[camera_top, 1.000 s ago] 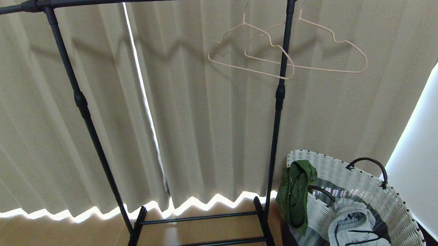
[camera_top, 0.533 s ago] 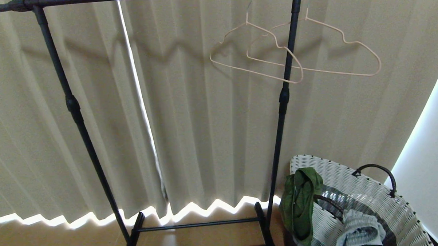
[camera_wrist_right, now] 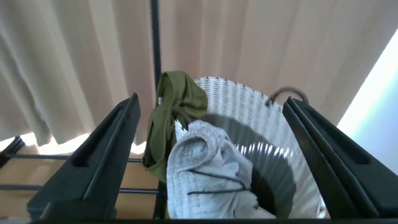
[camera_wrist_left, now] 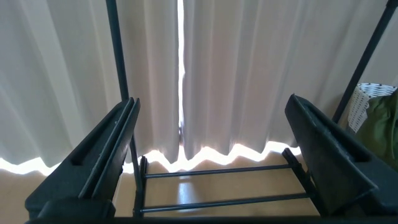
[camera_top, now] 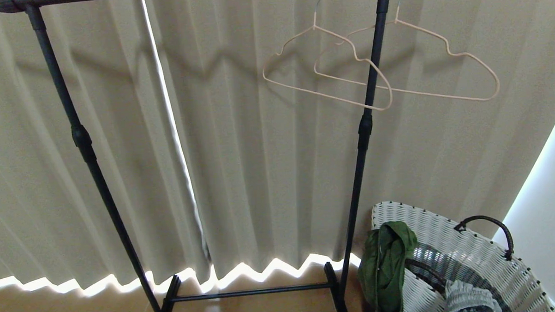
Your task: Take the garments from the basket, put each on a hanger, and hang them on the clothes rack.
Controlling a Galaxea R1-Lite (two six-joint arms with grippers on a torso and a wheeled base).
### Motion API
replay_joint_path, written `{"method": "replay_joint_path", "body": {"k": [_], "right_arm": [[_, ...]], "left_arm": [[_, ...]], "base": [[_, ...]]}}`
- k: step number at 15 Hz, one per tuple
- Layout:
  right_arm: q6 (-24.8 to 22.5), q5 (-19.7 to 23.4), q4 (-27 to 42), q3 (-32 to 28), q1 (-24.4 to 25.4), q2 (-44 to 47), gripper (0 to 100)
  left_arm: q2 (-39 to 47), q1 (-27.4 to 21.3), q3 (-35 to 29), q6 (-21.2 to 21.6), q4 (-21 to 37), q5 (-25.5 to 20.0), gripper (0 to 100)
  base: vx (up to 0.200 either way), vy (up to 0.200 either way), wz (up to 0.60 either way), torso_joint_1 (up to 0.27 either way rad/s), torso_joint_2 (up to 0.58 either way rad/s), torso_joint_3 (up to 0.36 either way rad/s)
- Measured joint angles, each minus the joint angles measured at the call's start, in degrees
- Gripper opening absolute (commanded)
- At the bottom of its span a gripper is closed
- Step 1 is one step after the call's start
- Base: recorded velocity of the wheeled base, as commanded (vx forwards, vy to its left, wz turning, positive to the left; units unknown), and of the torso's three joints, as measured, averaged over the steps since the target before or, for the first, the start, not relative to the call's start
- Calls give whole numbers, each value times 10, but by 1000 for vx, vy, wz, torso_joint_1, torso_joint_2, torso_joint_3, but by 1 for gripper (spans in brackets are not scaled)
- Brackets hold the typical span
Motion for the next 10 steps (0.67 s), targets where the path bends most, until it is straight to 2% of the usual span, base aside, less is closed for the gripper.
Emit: {"method": "replay_joint_path", "body": {"k": [4,7,10], "right_arm": [[-64,24,113,-120,23,80,100],[-122,9,162,-184,35,221,100],[-163,-24,176,-215,38,392,100]], "left_arm": [[0,0,0,0,0,0,100],[0,0,0,-1,0,1,100],[0,0,0,-1,0,1,100]], "base": [[0,0,0,0,0,0],[0,0,0,0,0,0],[0,0,0,0,0,0]]}}
